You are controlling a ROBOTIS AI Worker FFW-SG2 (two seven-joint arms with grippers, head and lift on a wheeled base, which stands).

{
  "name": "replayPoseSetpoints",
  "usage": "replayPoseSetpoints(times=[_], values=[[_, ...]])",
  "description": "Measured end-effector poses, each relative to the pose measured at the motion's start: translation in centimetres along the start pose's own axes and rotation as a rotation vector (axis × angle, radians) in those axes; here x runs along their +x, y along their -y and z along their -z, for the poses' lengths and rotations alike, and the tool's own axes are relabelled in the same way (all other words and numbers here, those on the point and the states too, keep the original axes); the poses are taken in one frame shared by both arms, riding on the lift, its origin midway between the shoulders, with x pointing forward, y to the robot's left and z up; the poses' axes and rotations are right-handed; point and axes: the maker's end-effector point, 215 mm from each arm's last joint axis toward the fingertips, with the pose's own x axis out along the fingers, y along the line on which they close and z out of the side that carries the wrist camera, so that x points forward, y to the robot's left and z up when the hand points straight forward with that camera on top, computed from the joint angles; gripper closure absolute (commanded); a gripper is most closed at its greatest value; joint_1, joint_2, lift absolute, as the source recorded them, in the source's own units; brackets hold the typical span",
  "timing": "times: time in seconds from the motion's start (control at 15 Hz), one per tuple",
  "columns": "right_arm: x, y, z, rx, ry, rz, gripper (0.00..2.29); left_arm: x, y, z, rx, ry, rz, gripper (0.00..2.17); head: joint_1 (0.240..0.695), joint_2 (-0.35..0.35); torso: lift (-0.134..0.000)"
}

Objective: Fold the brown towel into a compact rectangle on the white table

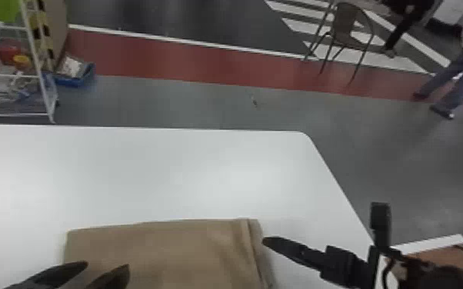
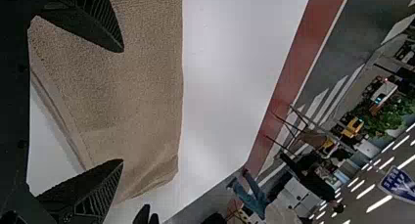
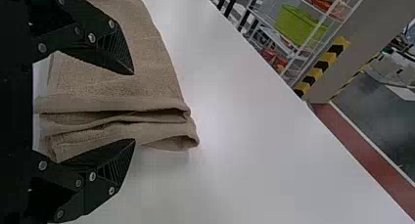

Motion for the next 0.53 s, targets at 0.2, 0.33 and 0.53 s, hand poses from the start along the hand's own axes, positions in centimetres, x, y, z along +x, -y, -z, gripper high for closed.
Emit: replayPoseSetpoints(times=[0.2,0.33,0.53], values=[[2.0,-0.9,0.2,-0.037,-0.036,0.014,0.53,0.2,0.0,0.3,-0.001,-0.007,0.003,0.09,0.695,-0.312,-0.122],[3.1,-0.7,0.8,-0.04,-0.065,0.027,0.53,-0.1,-0.2,0.6,-0.008,-0.009,0.005,0.09,0.695,-0.297,-0.122],[3.7,-0.2,1.5,-0.028,-0.086,0.035,0.54,-0.6,-0.7,0.6,-0.016,-0.008,-0.001,0.09,0.695,-0.282,-0.122]])
